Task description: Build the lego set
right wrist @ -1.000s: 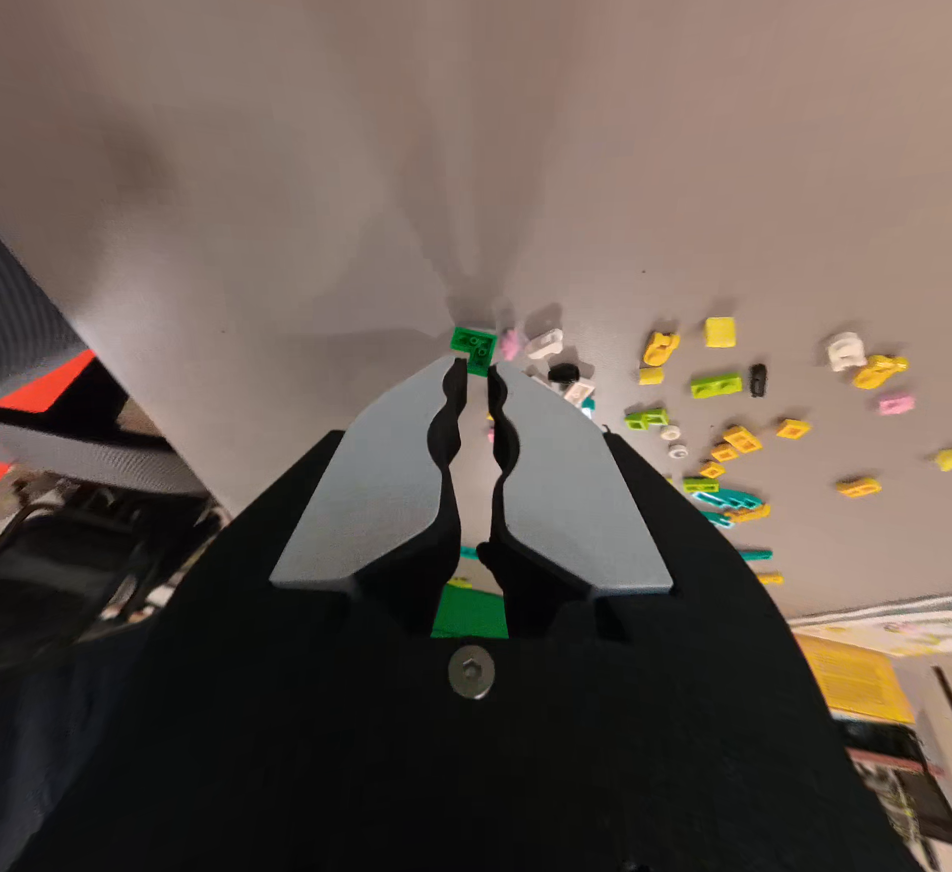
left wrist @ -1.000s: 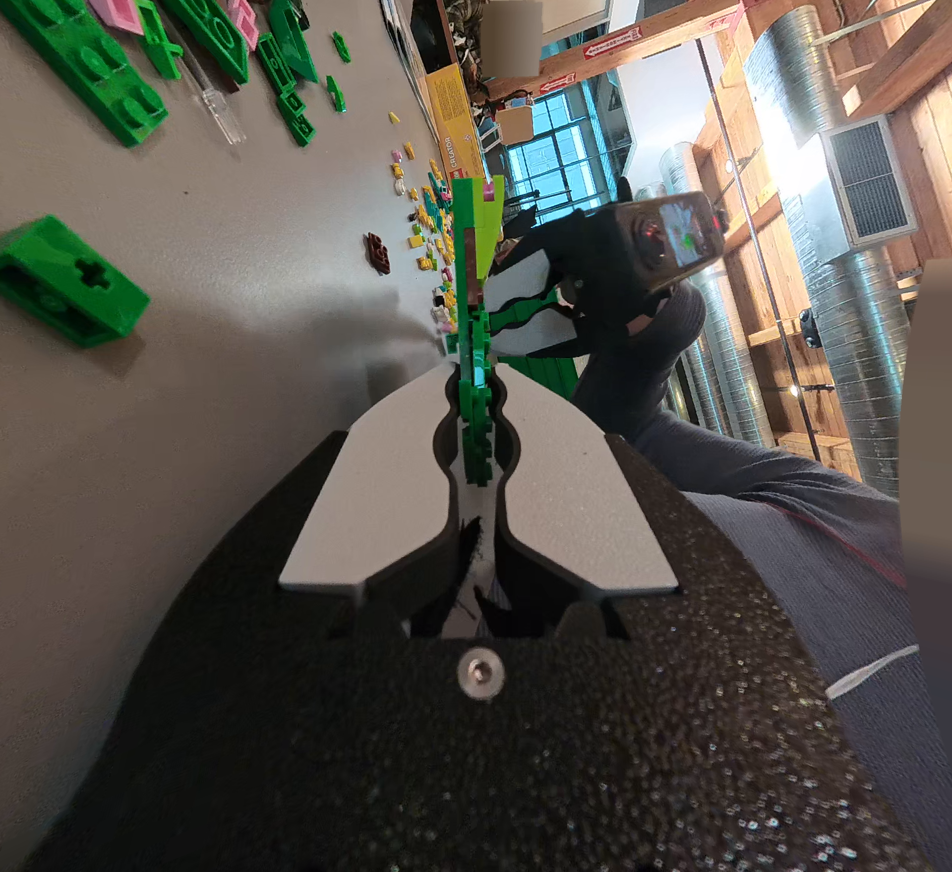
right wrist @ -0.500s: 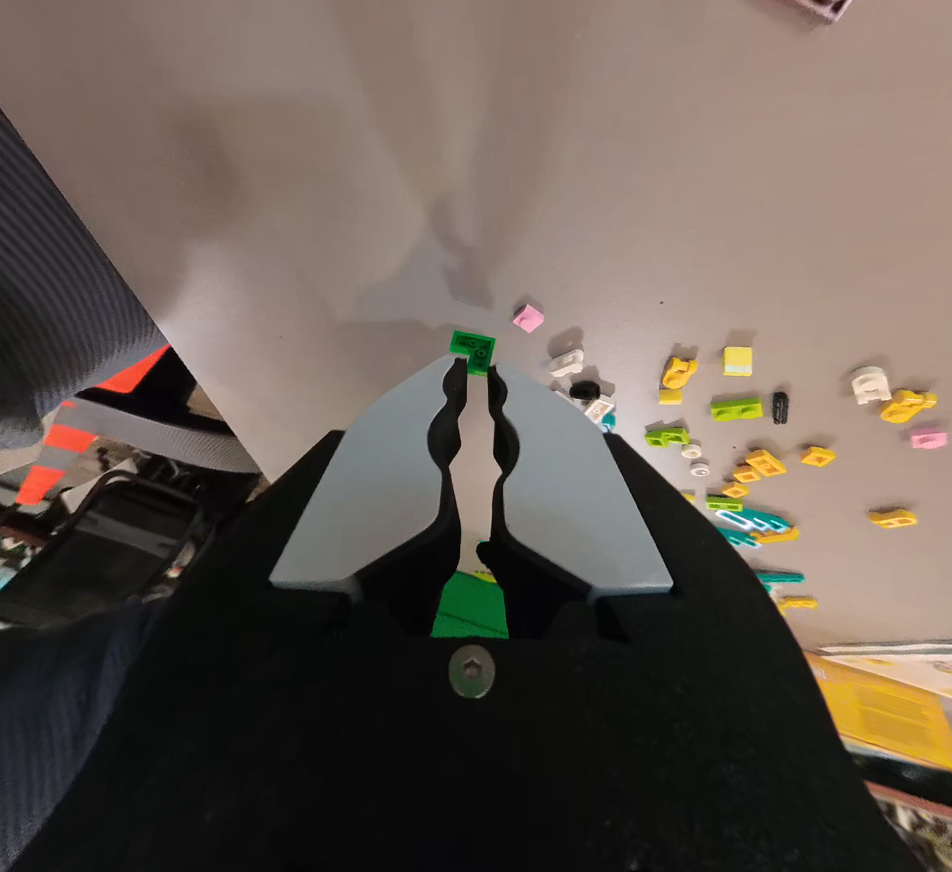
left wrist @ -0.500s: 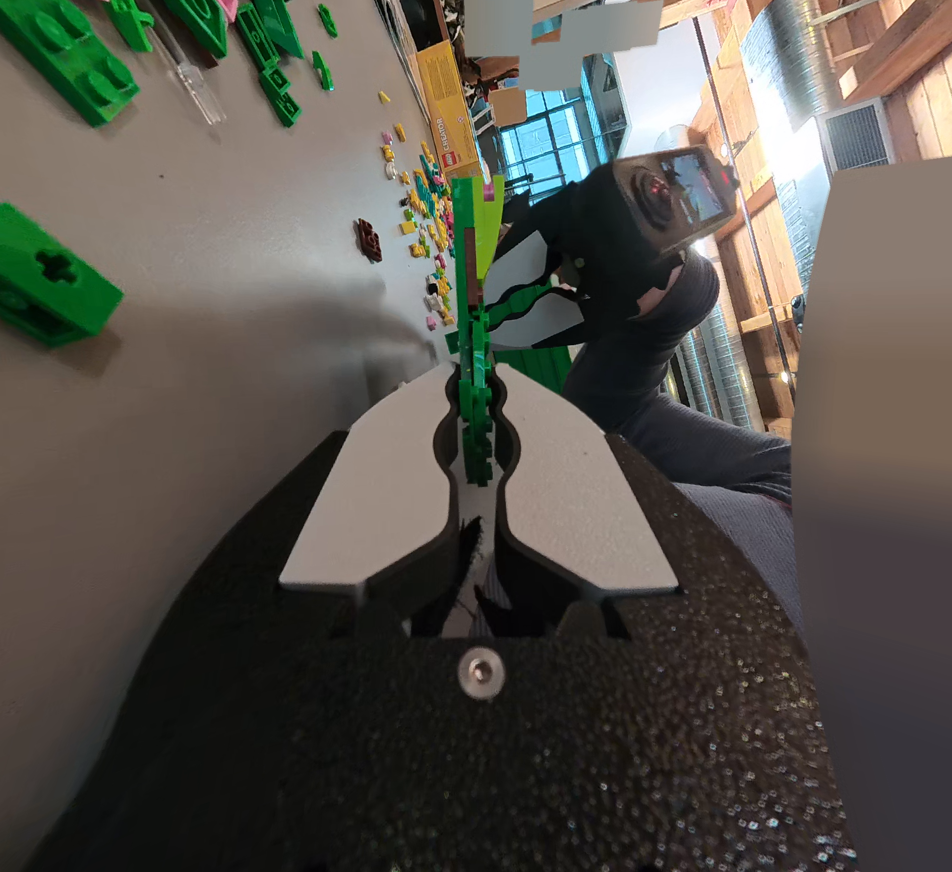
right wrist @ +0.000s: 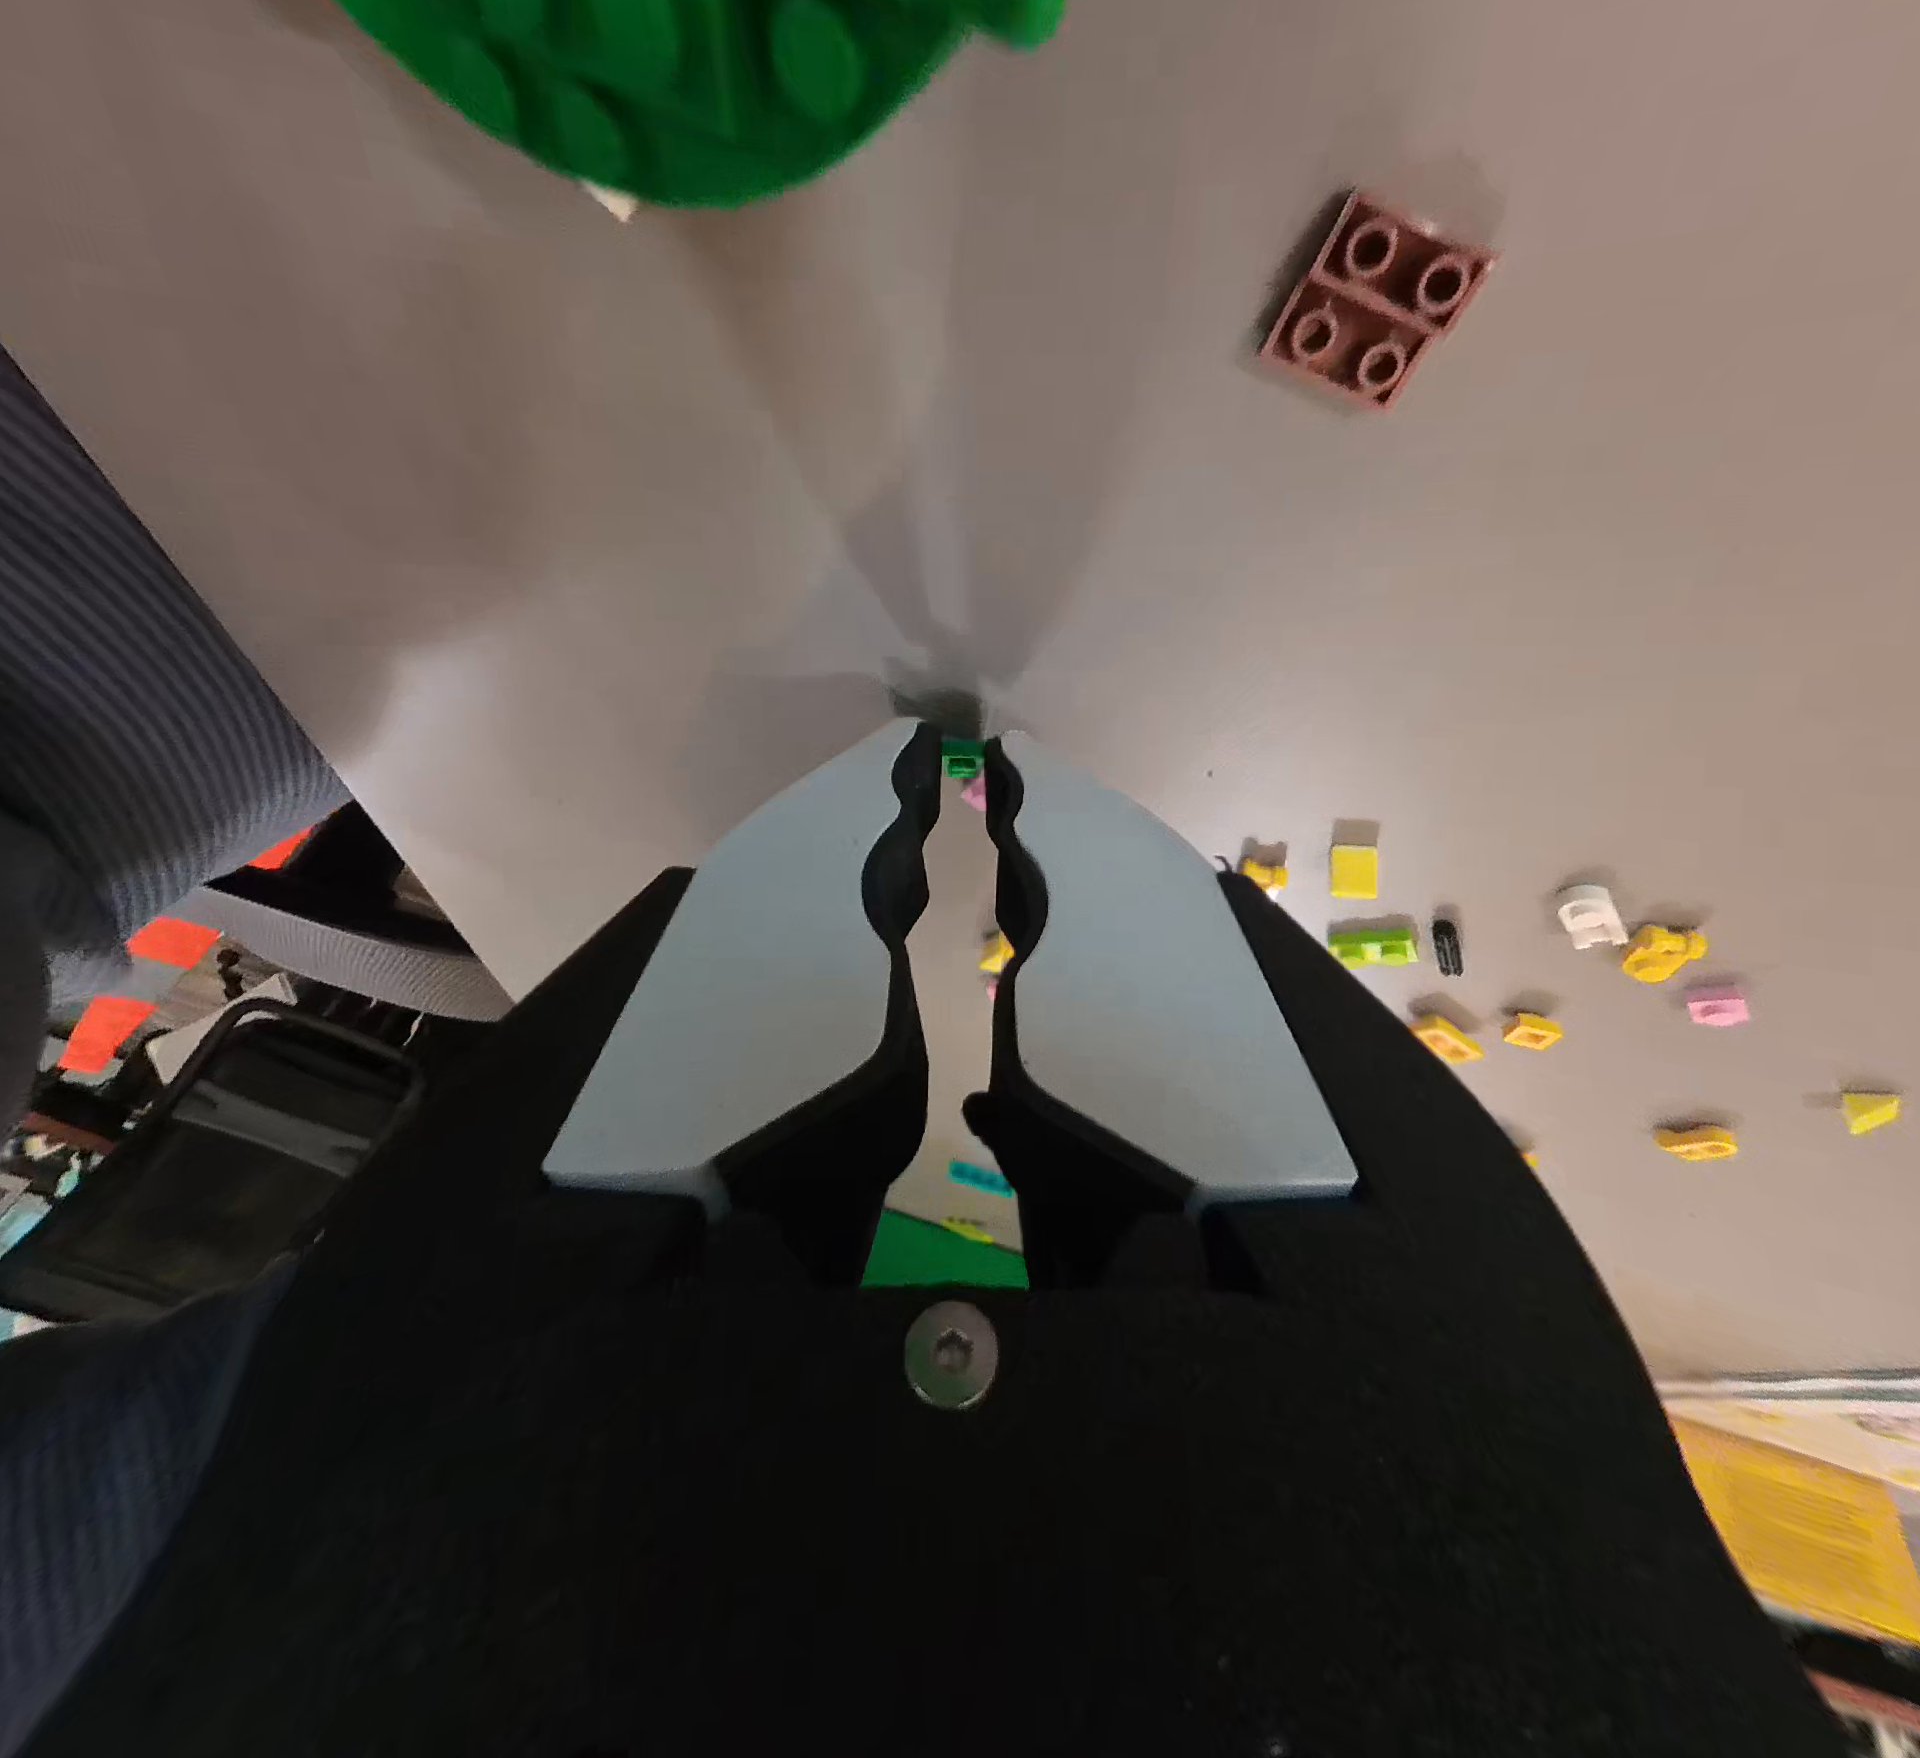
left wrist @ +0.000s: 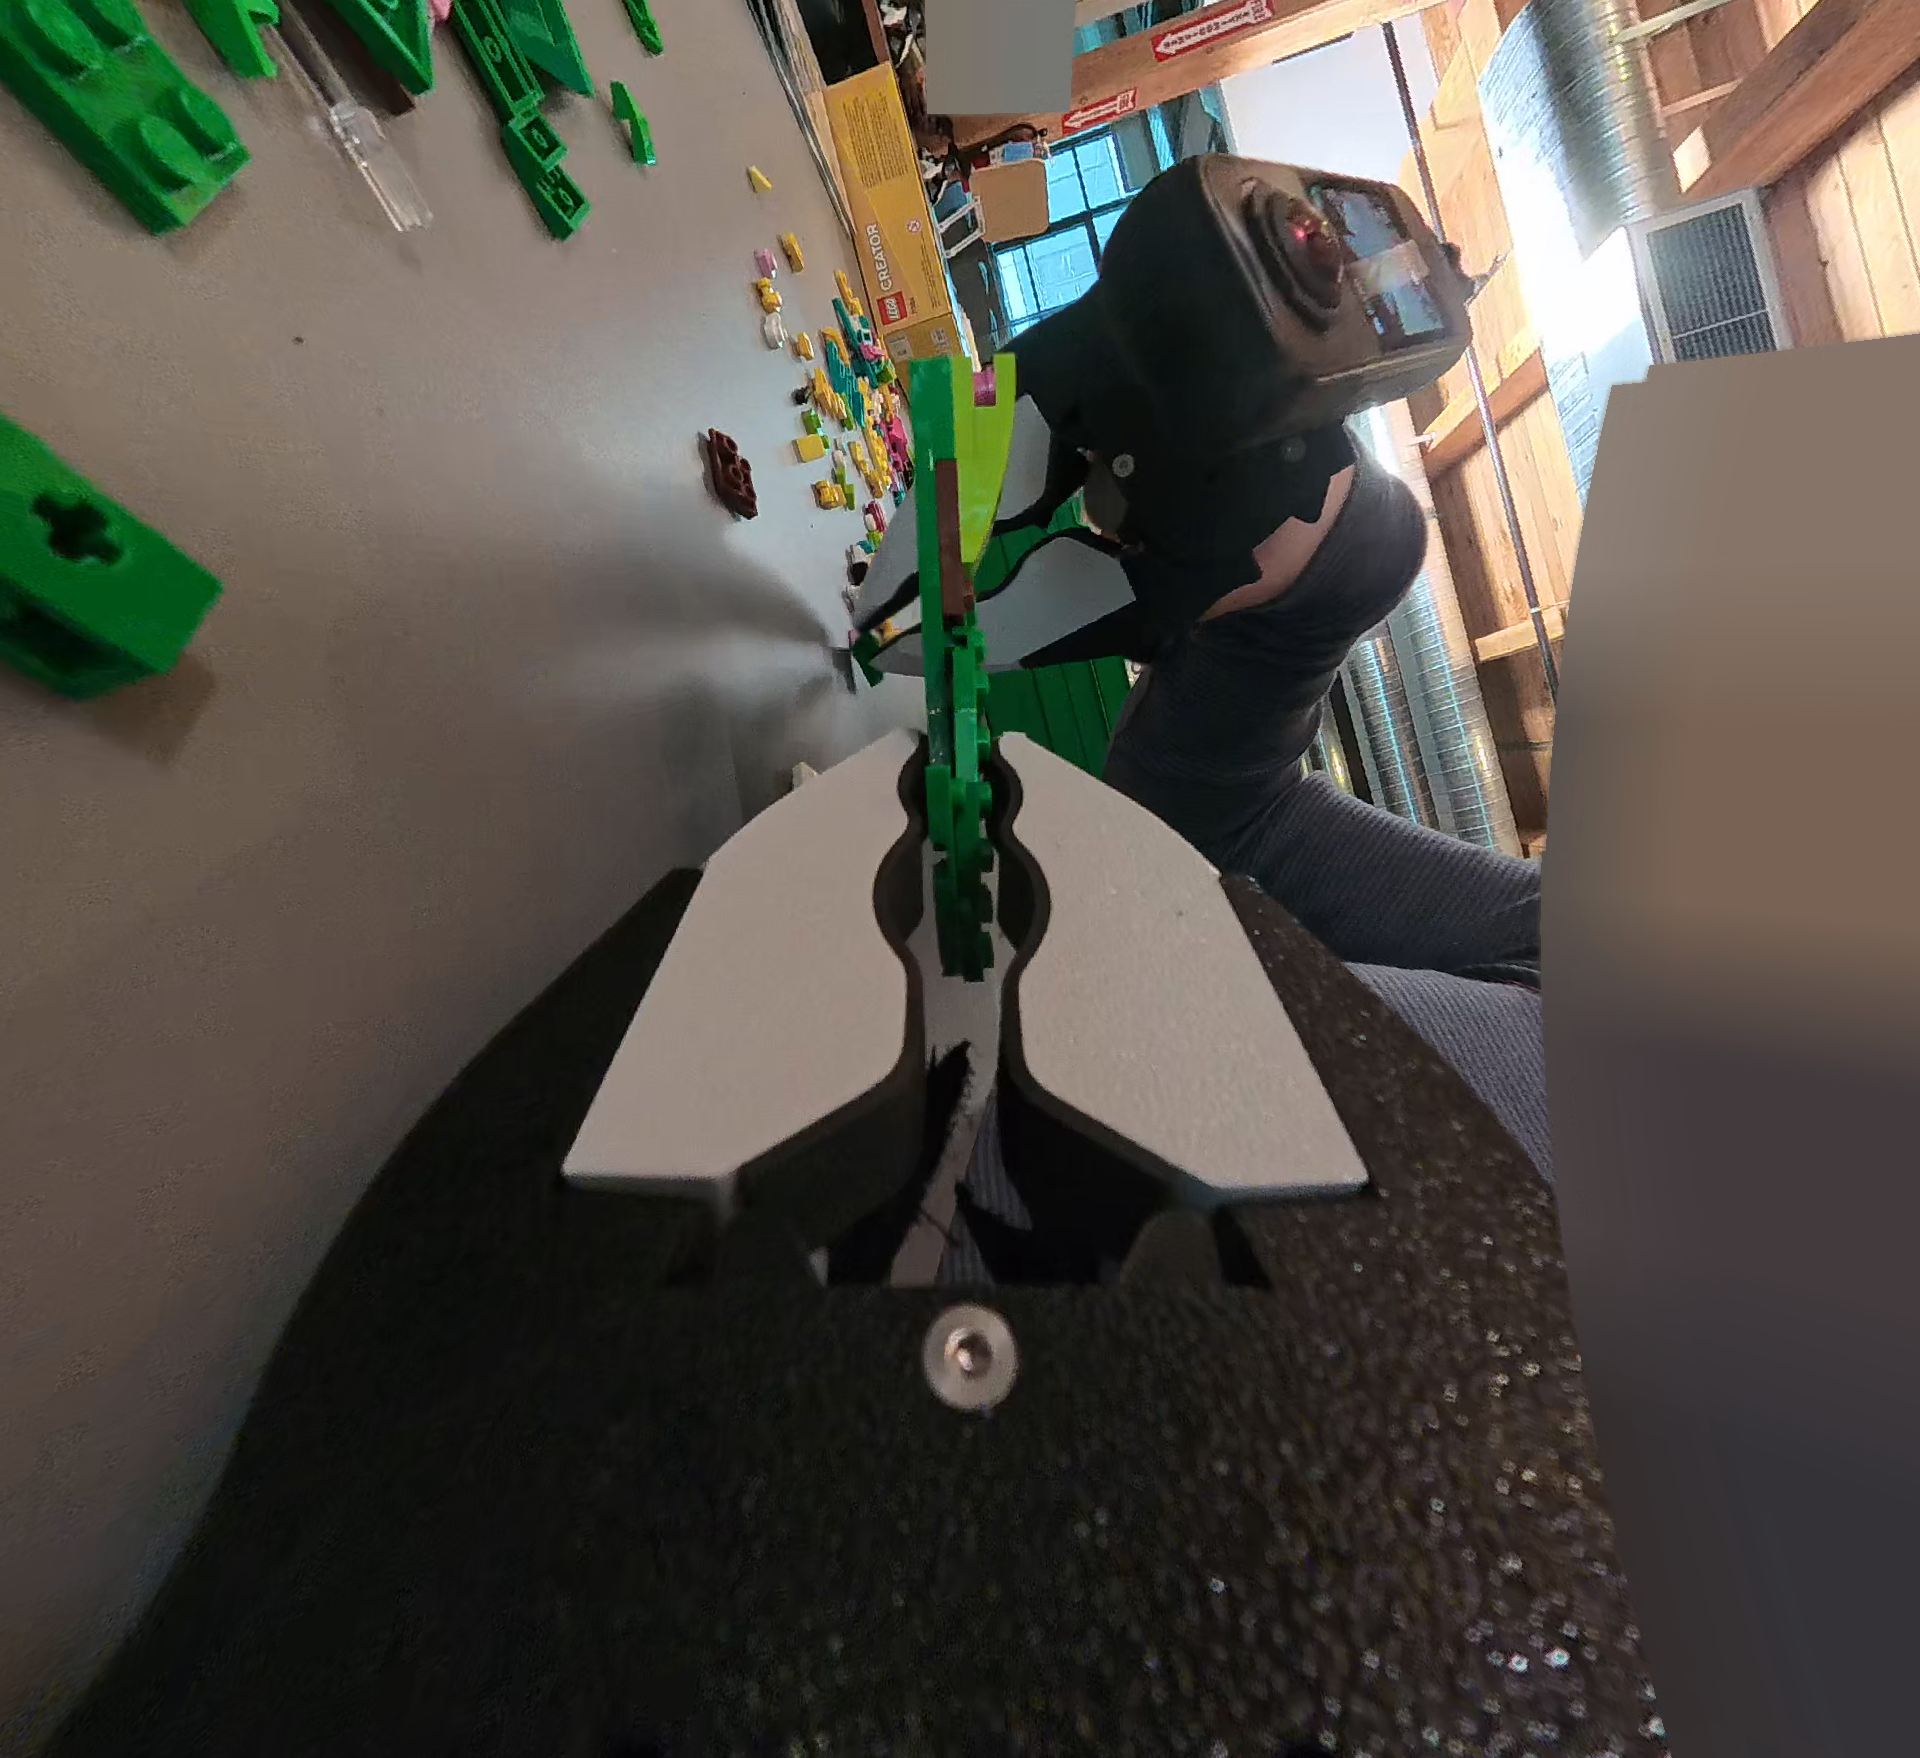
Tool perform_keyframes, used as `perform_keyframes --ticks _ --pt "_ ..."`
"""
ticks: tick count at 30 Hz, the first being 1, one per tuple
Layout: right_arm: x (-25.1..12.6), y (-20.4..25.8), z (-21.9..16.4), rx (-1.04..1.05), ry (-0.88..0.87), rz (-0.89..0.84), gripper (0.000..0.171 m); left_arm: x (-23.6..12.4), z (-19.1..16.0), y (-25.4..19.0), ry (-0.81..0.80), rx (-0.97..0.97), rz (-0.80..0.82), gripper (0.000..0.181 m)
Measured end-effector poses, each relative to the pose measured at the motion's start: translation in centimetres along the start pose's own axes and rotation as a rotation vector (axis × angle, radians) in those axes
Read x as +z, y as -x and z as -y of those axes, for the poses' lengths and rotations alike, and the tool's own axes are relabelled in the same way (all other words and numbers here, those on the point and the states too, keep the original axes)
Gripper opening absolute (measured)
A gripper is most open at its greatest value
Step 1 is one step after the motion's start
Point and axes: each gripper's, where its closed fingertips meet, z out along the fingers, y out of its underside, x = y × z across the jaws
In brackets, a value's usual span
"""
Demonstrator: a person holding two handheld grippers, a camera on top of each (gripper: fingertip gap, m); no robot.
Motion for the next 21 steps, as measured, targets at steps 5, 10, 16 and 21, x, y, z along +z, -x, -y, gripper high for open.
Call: perform_keyframes --ticks 5,10,16,21 --pt "-0.2 -0.2 0.9 -0.018 -0.116 -0.037 0.023 0.0 0.0 0.0 0.003 -0.001 -0.005 0.008" --pt "-0.6 -0.7 -0.1 -0.025 -0.357 -0.133 0.028 -0.1 0.1 -0.1 -0.005 -0.007 -0.009 0.008" --pt "-0.3 0.1 -0.1 0.011 -0.599 -0.232 0.024 -0.1 0.1 -0.1 -0.007 -0.013 -0.015 0.008" --pt "-0.8 0.5 0.6 0.058 -0.717 -0.301 0.022 -0.1 0.2 -0.1 -0.008 -0.016 -0.018 0.008"
